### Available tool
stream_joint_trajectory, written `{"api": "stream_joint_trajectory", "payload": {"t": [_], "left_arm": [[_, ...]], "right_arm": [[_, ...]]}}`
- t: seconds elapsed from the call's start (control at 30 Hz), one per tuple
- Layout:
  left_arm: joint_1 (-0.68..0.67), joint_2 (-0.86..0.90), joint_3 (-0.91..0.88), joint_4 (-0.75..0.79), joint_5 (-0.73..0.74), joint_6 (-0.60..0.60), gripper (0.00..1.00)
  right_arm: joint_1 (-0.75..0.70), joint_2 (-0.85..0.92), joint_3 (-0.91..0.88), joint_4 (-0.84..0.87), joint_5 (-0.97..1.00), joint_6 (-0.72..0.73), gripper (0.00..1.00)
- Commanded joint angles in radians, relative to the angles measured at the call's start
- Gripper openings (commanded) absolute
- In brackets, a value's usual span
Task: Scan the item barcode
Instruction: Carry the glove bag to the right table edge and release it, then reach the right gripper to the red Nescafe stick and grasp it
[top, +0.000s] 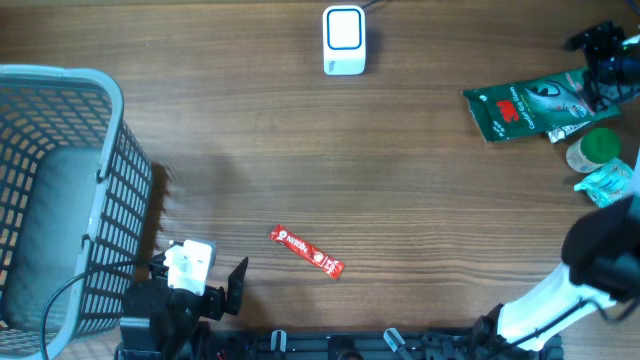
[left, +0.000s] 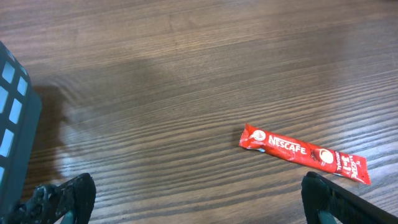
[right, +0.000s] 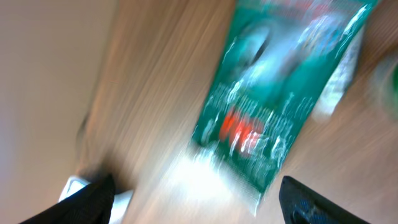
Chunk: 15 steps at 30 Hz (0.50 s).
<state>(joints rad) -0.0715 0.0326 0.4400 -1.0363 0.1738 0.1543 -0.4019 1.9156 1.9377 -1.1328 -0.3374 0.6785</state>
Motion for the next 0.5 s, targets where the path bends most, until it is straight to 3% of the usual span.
{"api": "stream_joint_trajectory", "payload": {"t": [0.0, 0.1, 0.17, 0.27, 0.47], "left_arm": [[0.003, -0.005, -0.001, 0.003, 0.009, -0.005, 1.00], [0.003, -0.005, -0.001, 0.003, 0.009, -0.005, 1.00], [0.003, -0.005, -0.001, 0.003, 0.009, -0.005, 1.00], [0.003, -0.005, -0.001, 0.003, 0.009, -0.005, 1.00], [0.003, -0.005, -0.001, 0.003, 0.009, -0.005, 1.00]], "right_arm": [[0.165, -0.023, 0.000, -0.220, -0.251, -0.167, 0.86], [0.420, -0.023, -0.085, -0.332, -0.240, -0.340, 0.87], [0.589, -0.023, -0.154, -0.295, -0.188, -0.356, 0.87], [0.792, -0.023, -0.283, -0.182, -0.100, -0.354, 0.88], [1.125, -0.023, -0.642, 0.226, -0.086, -0.364, 0.93]]}}
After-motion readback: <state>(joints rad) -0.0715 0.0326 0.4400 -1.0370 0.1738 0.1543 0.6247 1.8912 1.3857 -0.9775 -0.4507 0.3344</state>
